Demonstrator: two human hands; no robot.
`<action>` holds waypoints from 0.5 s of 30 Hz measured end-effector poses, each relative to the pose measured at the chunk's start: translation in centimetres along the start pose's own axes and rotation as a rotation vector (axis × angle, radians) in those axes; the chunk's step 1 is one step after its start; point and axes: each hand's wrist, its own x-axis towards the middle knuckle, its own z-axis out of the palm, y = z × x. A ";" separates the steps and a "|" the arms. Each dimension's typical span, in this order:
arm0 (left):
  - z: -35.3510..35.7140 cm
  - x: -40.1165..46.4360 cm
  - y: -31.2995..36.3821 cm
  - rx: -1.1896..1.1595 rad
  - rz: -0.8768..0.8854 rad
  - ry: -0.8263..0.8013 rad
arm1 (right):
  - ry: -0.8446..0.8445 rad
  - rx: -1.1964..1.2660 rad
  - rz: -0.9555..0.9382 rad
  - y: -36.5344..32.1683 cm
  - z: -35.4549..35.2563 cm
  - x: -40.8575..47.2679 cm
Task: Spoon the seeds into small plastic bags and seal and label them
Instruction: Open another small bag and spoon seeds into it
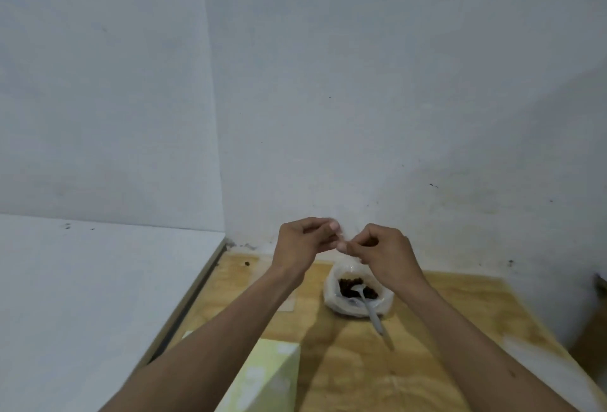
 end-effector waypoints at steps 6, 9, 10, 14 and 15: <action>0.4 1.2 0.1 0.168 0.072 -0.021 | 0.032 0.138 0.078 0.9 -0.8 1.1; 1.3 1.2 0.1 0.300 0.109 -0.013 | 0.109 -0.020 -0.009 1.0 -0.8 1.0; 1.5 1.3 0.1 0.336 0.117 -0.017 | 0.116 -0.071 -0.059 0.9 -0.6 0.9; 2.0 1.2 -0.1 0.546 0.147 -0.021 | 0.190 -0.267 -0.126 1.4 0.1 1.2; 2.2 1.0 -0.2 0.600 0.155 -0.026 | 0.219 -0.299 -0.124 1.5 0.0 1.4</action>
